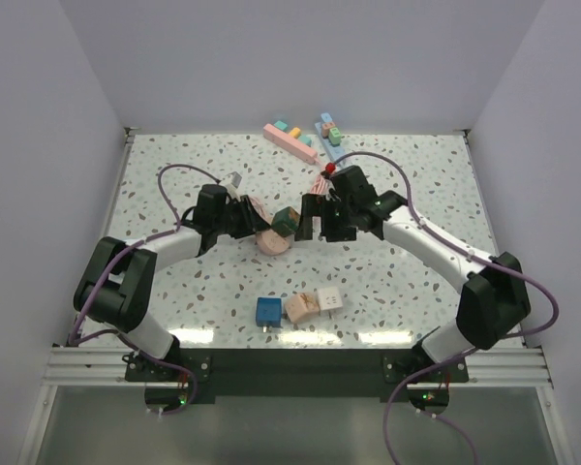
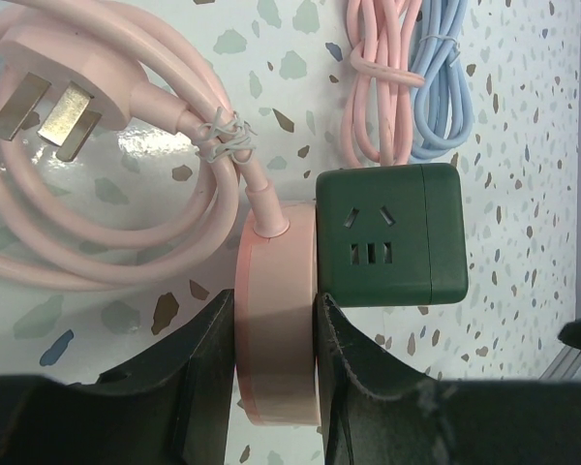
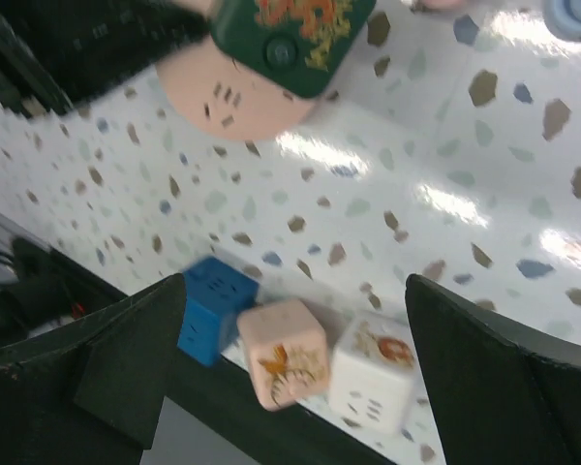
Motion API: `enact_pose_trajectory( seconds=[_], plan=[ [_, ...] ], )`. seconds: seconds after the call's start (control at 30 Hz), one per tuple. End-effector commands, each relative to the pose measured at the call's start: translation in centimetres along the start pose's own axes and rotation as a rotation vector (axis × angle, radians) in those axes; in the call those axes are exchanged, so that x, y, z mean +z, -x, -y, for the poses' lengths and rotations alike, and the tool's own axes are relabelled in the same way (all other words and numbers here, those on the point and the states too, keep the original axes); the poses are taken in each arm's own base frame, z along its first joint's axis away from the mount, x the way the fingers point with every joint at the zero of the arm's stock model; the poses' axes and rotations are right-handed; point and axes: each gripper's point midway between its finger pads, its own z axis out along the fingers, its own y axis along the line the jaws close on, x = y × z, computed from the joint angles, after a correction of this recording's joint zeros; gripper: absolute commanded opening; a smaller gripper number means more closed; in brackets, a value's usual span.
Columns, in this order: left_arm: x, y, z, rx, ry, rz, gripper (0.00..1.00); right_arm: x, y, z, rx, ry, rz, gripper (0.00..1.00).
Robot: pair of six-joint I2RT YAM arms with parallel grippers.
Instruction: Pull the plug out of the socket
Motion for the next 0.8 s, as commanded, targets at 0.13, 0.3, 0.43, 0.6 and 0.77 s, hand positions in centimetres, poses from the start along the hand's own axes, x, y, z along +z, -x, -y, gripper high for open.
enact_pose_trajectory(
  seconds=[0.13,0.3,0.43,0.6,0.77],
  plan=[
    [-0.9,0.7,0.8,0.025,0.002,0.040,0.00,4.7,8.7,-3.3,0.306,0.107,0.281,0.99],
    [-1.3,0.8,1.2,0.023,0.006,0.058,0.00,7.3,9.8,-2.6,0.396,0.075,0.304,0.99],
    [-1.7,1.1,1.5,0.015,0.006,0.076,0.00,8.9,9.6,-1.6,0.441,-0.001,0.263,0.97],
    [-2.1,1.5,1.7,0.007,0.009,0.098,0.00,11.2,8.1,-1.1,0.471,-0.046,0.170,0.90],
    [-2.1,1.4,1.3,-0.008,0.029,0.105,0.00,12.3,6.5,-1.5,0.473,-0.052,0.106,0.87]
  ],
)
